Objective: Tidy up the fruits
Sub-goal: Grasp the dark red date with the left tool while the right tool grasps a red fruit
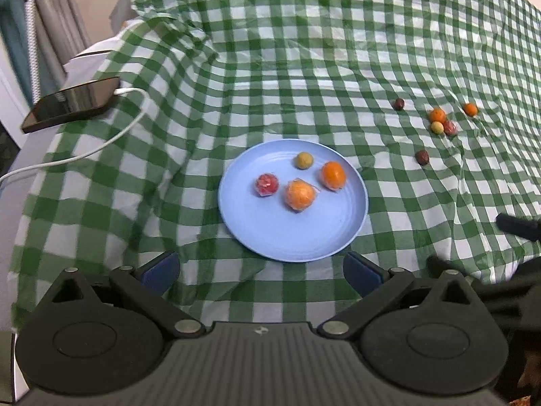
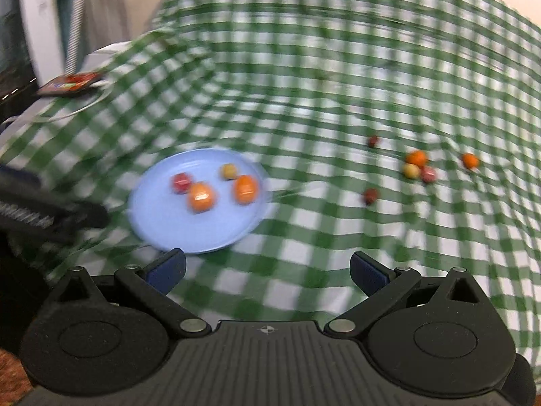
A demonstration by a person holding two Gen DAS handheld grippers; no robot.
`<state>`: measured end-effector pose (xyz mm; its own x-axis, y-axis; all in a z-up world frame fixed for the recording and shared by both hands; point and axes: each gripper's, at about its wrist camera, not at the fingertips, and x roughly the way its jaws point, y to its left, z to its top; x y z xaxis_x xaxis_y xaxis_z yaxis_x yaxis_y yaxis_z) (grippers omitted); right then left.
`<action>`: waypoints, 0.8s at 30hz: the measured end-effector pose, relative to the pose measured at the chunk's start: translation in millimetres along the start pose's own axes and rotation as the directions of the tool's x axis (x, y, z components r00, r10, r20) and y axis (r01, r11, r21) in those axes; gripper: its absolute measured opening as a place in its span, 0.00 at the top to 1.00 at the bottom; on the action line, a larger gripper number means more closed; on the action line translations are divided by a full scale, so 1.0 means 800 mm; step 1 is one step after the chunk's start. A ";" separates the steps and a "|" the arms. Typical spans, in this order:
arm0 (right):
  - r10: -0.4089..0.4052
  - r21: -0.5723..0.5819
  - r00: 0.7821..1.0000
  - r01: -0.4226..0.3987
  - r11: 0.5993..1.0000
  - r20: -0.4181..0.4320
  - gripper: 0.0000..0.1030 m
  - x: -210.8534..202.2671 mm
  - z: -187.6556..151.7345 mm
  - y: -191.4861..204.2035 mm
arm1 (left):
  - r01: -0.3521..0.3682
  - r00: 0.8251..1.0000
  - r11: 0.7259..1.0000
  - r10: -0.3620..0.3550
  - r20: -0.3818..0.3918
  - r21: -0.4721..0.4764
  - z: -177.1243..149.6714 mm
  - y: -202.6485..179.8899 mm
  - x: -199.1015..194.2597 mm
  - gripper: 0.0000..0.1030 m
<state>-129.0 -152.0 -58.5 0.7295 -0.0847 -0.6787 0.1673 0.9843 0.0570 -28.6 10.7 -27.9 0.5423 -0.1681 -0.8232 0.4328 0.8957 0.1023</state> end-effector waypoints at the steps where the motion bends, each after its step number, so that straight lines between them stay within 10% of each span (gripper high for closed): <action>1: -0.017 0.015 1.000 0.017 1.000 0.003 0.01 0.002 0.000 -0.012 | 0.005 1.000 1.000 -0.005 -0.005 0.009 0.004 -0.007 0.004 0.00; 11: -0.218 0.100 0.975 0.214 0.972 0.040 0.01 0.046 0.006 -0.152 | 0.129 0.992 0.983 -0.128 -0.010 0.128 0.073 -0.122 0.074 0.00; 20: -0.240 -0.016 0.959 0.245 0.969 0.149 0.11 0.152 0.053 -0.263 | 0.186 0.980 0.939 -0.197 0.008 0.289 0.137 -0.253 0.174 0.00; 24: -0.175 -0.066 0.977 0.184 0.981 0.121 0.34 0.212 0.069 -0.297 | 0.199 0.980 0.935 -0.198 -0.035 0.294 0.154 -0.283 0.221 0.01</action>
<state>-8.8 -408.4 -146.9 0.7641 -0.2736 -0.5843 0.2541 0.9600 -0.1173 57.8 -272.5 -127.7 0.4207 -0.3274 -0.8460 0.7244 0.6826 0.0961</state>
